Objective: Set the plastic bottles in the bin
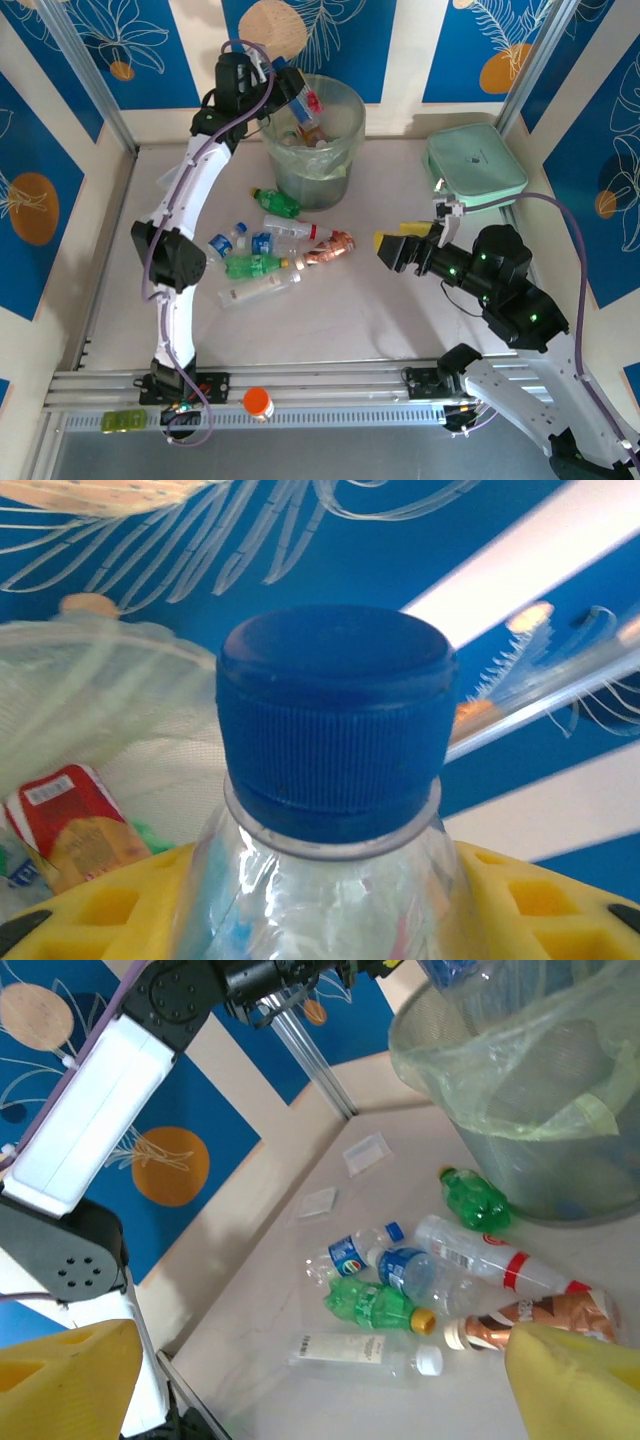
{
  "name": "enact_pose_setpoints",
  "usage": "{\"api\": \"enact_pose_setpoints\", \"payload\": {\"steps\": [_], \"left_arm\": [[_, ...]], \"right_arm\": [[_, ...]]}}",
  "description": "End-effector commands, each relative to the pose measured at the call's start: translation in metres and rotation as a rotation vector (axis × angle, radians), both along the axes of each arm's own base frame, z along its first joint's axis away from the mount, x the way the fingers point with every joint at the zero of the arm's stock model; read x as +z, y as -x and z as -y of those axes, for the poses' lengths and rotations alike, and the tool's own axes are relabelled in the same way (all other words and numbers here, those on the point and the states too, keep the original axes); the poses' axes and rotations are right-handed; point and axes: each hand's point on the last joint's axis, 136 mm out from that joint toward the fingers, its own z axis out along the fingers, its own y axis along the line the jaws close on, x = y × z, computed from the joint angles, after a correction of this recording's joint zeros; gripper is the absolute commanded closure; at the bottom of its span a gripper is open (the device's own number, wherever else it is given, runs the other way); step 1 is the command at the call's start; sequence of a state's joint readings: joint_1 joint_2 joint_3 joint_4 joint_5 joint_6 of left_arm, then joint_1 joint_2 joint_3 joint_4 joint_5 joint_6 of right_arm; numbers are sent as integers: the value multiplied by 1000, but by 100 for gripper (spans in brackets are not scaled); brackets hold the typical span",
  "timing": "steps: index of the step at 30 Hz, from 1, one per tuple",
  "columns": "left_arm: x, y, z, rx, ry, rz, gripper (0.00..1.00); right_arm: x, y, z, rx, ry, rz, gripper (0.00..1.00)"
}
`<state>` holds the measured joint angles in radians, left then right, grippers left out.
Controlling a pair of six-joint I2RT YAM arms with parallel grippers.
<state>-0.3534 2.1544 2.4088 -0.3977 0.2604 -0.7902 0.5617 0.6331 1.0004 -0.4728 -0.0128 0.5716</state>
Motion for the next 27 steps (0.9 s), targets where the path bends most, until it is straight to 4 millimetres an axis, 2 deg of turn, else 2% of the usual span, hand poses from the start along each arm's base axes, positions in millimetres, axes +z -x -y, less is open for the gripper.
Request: {"api": "enact_pose_setpoints", "payload": {"steps": [1, 5, 11, 14, 17, 21, 27], "left_arm": [[-13, -15, -13, 96, -20, -57, 67], [-44, -22, -18, 151, -72, -124, 67], [-70, -20, -25, 185, -155, -189, 65], [-81, -17, -29, 209, -193, -224, 53], [-89, -15, -29, 208, -202, -249, 48], [-86, -13, -27, 202, -191, -248, 35], [-64, -10, -29, 211, -173, -201, 25]], "right_arm": [[-11, -1, 8, -34, 40, -4, 7], [-20, -1, 13, -56, 61, -5, 7], [-30, -4, 14, -66, 80, -13, 6], [-31, -4, 12, -59, 75, -10, 6], [-30, -6, 11, -62, 76, -4, 6], [-28, -7, 11, -62, 76, -1, 6], [-24, -5, 11, -57, 63, 1, 6]]}}
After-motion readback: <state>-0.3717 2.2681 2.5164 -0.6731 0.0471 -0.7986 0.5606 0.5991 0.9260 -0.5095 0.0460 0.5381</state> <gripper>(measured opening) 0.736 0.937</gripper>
